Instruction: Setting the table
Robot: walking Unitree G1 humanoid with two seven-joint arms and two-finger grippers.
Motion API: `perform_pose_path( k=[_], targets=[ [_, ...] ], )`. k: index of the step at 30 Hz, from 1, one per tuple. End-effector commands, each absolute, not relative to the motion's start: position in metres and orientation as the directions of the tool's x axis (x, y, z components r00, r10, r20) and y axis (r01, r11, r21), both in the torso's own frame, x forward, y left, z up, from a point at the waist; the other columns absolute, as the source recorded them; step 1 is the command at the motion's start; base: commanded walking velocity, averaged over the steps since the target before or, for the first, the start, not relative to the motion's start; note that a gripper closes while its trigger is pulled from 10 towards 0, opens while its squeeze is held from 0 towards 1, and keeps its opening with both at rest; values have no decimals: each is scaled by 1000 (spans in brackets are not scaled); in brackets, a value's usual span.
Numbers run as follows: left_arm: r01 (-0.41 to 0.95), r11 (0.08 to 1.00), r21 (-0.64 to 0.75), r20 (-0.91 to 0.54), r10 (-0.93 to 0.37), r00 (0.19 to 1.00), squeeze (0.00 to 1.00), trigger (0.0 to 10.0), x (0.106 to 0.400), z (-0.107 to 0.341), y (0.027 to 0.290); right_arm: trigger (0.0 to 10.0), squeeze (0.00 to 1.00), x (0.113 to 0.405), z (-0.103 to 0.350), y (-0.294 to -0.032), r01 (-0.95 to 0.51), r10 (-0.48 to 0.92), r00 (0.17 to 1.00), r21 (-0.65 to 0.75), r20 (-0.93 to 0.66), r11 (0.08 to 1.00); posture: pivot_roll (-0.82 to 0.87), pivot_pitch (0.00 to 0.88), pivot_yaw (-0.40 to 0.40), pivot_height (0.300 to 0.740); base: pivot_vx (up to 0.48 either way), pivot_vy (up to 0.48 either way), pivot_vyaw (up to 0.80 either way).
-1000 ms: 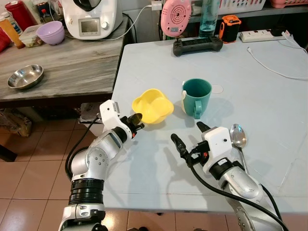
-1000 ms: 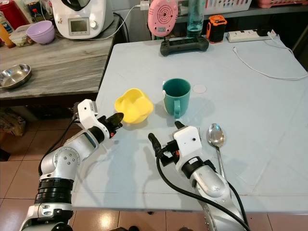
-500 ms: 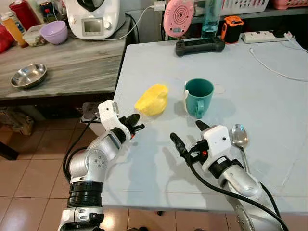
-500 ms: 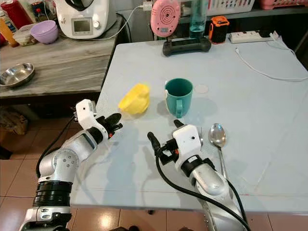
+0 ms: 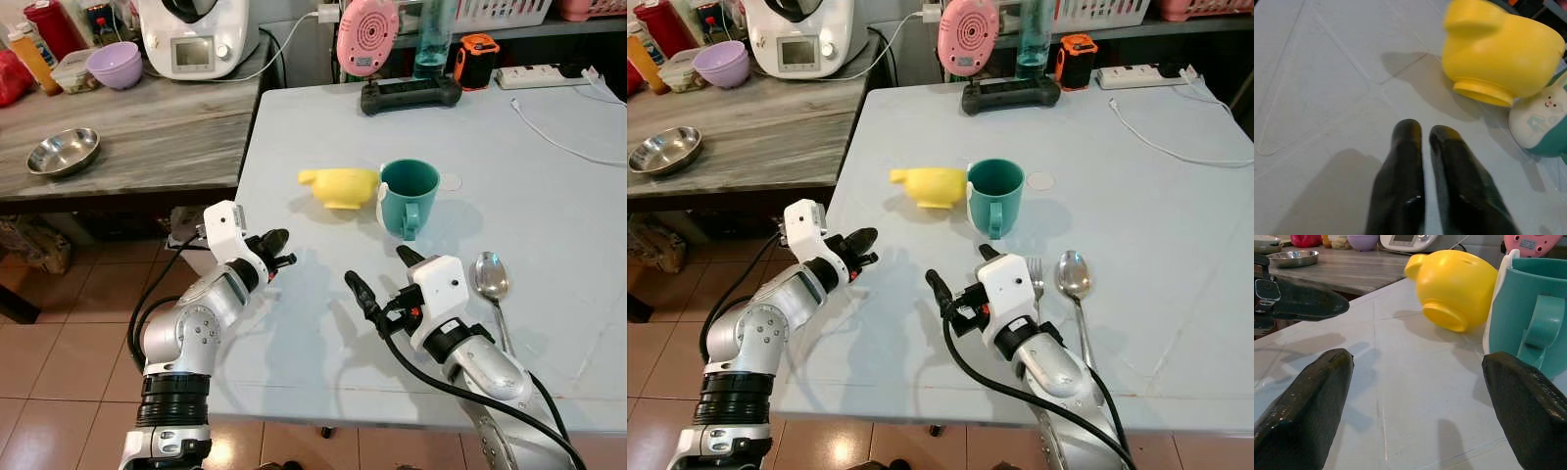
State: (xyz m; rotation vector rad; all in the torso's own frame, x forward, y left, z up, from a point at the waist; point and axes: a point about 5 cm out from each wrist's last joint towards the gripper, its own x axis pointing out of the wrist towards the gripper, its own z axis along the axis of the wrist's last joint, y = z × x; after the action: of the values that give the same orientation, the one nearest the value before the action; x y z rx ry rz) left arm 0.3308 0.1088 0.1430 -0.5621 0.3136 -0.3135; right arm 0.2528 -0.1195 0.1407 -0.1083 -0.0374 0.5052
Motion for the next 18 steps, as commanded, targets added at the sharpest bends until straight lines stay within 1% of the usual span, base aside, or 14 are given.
perform_pose_path(
  k=[1,3,14,18],
  targets=[
    [186,817,-546,-176,-329,928,1000,10000,330,145,119,10000,0,252,139,-115,-494,497,868,-106,6,863,-183,108,125,740,0,0,0],
    [195,808,-556,-137,-321,937,1000,10000,331,149,120,10000,0,253,139,-115,-494,497,868,-107,7,863,-183,108,125,740,0,0,0],
    [189,805,-563,-135,-316,939,1000,10000,329,147,120,10000,0,254,139,-115,-497,501,866,-108,9,861,-180,108,122,740,0,0,0],
    [205,796,-570,-97,-313,945,1000,10000,330,152,119,10000,0,256,140,-115,-493,497,867,-115,13,862,-181,107,120,740,0,0,0]
  ],
)
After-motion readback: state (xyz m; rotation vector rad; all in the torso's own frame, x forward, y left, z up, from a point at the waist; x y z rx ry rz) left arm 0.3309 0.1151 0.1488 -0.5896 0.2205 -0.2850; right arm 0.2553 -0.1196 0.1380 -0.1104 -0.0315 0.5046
